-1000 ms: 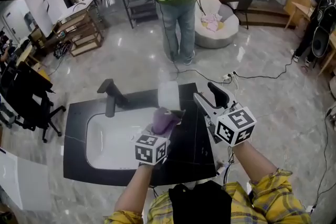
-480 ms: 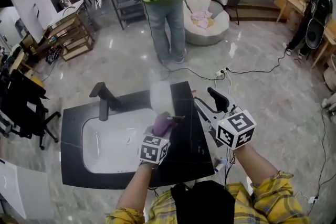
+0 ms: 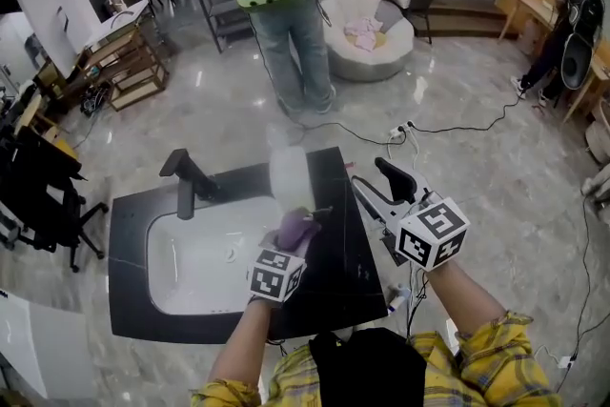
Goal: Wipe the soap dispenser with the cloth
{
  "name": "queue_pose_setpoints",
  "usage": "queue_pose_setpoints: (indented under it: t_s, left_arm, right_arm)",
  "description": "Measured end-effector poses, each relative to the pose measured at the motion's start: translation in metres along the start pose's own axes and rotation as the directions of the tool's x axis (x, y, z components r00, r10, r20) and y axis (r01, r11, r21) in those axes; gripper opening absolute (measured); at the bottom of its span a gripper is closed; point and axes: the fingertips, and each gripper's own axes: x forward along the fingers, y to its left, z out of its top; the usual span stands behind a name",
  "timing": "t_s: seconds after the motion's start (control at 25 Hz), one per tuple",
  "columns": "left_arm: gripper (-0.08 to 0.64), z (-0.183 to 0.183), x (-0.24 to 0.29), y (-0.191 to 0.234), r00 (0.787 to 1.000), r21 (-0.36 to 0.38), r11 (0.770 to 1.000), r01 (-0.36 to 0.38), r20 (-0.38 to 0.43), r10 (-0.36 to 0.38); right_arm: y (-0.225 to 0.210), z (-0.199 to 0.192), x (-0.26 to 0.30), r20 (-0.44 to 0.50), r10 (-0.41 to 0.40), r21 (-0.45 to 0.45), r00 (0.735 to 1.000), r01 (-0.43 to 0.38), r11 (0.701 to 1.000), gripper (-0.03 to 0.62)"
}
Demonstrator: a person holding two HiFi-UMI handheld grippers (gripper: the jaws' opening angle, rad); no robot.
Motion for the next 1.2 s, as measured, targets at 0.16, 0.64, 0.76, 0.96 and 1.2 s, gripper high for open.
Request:
queue_pose_setpoints:
  t_s: [0.16, 0.64, 0.76, 0.96, 1.2]
  left_arm:
    - [0.057, 0.023, -0.024, -0.013, 0.993, -0.016, 0.998, 0.058, 0.107, -0.056]
    - [0.057, 0.042, -0.087, -0.017, 0.952, -0.113, 0.991, 0.069, 0.303, -0.032]
    - [0.057, 0.043, -0.101, -0.016, 0.942, -0.142, 0.987, 0.073, 0.336, -0.021]
    - [0.057, 0.044, -0.12, -0.014, 0.916, -0.217, 0.972, 0.087, 0.401, 0.008]
    - [0.057, 0.038, -0.132, -0.013, 0.914, -0.251, 0.967, 0.05, 0.401, 0.057]
  right_arm:
    - [0.007, 0.016, 0.009, 0.044, 0.1, 0.014, 0.994, -0.101, 0.995, 0.216]
    - [0.064, 0.026, 0.068, 0.0, 0.459, -0.039, 0.888, -0.459, 0.888, 0.221]
    - [0.073, 0.028, 0.08, -0.019, 0.518, -0.043, 0.855, -0.518, 0.854, 0.221]
    - [0.088, 0.026, 0.097, -0.095, 0.648, -0.095, 0.755, -0.655, 0.749, 0.225]
    - [0.104, 0.023, 0.114, -0.212, 0.736, -0.164, 0.643, -0.766, 0.622, 0.235]
